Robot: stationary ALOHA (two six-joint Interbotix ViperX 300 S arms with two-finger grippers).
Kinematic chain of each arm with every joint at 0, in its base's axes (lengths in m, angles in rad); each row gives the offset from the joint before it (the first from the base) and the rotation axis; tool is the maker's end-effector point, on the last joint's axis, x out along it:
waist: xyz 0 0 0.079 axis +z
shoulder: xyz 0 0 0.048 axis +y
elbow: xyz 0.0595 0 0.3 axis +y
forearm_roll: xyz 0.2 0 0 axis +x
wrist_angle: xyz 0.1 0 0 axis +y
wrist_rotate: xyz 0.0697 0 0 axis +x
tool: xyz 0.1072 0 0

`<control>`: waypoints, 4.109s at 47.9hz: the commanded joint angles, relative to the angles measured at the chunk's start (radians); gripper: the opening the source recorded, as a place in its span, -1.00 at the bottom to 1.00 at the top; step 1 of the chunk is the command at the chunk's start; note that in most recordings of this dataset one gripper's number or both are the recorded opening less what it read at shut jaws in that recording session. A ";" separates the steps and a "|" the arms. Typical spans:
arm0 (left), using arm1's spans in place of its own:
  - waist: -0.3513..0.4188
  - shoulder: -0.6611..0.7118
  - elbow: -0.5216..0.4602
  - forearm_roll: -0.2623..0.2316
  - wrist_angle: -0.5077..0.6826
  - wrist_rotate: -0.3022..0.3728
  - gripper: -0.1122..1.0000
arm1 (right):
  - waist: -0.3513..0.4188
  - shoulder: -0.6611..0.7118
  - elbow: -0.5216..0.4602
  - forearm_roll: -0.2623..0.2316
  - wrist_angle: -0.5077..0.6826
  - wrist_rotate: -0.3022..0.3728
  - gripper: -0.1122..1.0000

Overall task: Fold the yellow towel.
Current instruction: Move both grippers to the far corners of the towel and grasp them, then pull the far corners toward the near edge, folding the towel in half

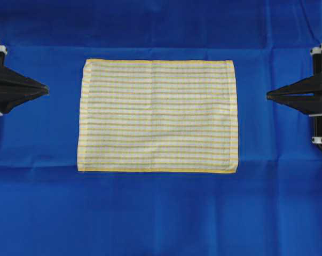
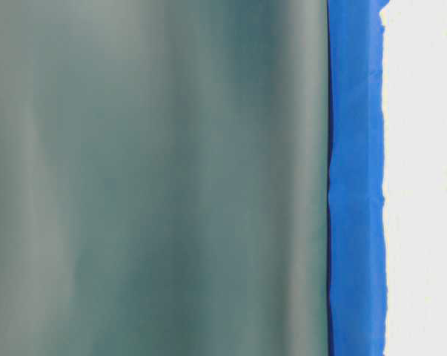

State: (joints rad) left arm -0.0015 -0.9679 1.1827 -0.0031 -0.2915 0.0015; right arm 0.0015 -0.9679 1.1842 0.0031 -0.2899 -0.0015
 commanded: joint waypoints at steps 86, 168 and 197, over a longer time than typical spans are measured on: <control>0.506 1.002 -0.060 -0.043 -0.247 0.015 0.34 | -0.511 0.942 -0.109 0.184 -0.060 0.067 0.28; 0.354 0.784 -0.012 -0.049 -0.095 0.009 -0.73 | -0.416 0.741 -0.086 0.184 0.064 0.049 -0.67; 0.023 0.592 0.075 -0.048 -0.095 -0.149 -0.73 | -0.115 0.566 0.005 0.187 0.094 0.201 -0.67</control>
State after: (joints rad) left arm 0.0598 -0.3574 1.2594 -0.0506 -0.3820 -0.1289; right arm -0.1442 -0.3912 1.1950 0.1887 -0.1933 0.1871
